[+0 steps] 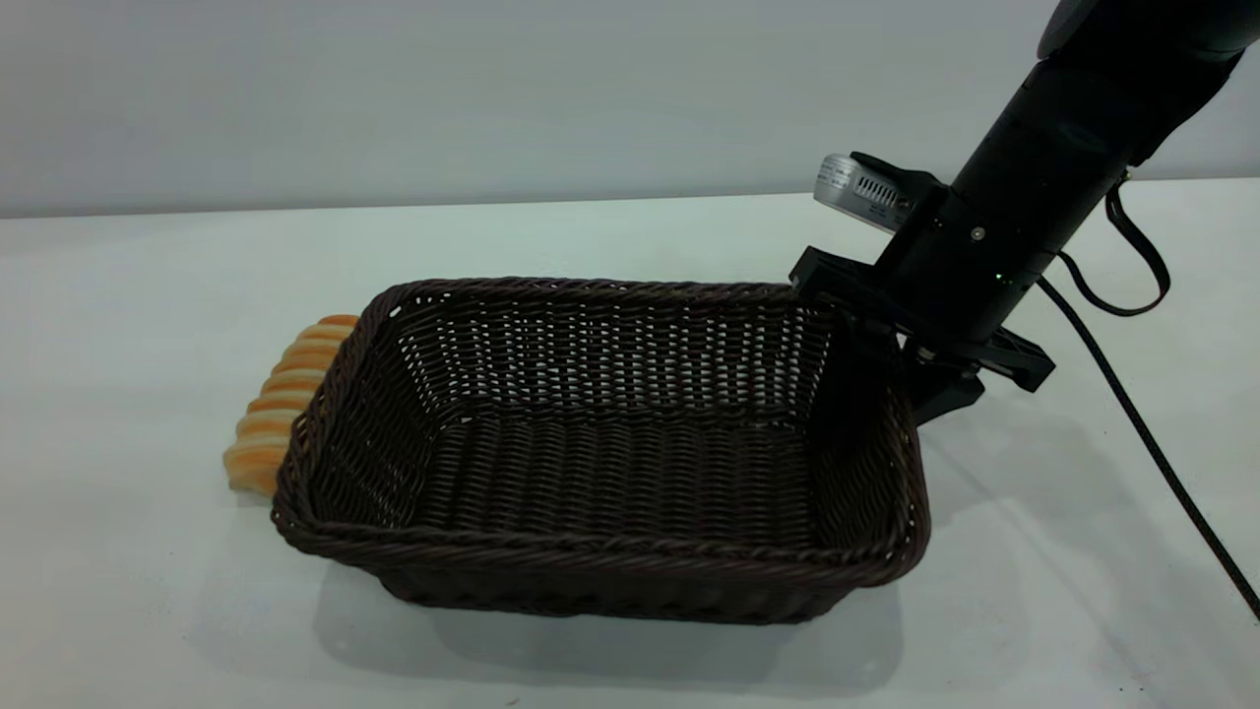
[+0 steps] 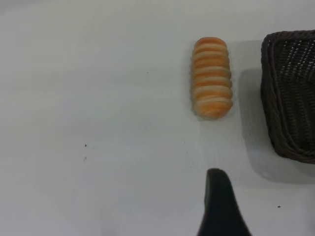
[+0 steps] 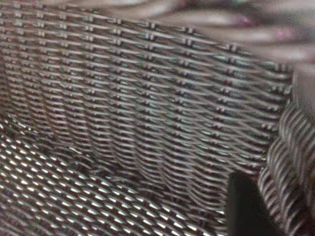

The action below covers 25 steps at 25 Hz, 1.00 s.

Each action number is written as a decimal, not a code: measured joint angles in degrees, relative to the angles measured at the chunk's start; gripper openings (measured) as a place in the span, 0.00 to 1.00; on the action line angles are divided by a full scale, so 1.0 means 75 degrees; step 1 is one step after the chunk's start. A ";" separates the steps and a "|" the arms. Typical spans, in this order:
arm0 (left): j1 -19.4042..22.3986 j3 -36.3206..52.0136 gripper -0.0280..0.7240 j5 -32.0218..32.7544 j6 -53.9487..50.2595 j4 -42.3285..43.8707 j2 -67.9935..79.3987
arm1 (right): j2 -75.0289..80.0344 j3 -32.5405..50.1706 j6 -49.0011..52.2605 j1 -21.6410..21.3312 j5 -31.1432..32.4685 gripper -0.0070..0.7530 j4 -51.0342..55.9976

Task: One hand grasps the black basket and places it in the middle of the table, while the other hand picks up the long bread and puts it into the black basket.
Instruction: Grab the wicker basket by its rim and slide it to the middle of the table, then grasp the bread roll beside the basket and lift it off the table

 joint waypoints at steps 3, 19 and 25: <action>0.0000 0.0000 0.70 0.0000 0.0000 0.0000 0.0000 | -0.0007 -0.0076 0.0000 -0.0032 0.0148 0.52 -0.0119; 0.0000 0.0000 0.70 0.0242 -0.0153 0.0000 0.0000 | -0.1071 -0.0929 -0.0552 -0.2108 0.2339 0.61 -0.0793; 0.0000 -0.0077 0.70 0.0523 -0.0276 0.0000 0.0389 | -0.2334 -0.0522 -0.0081 -0.2336 0.2524 0.61 -0.2898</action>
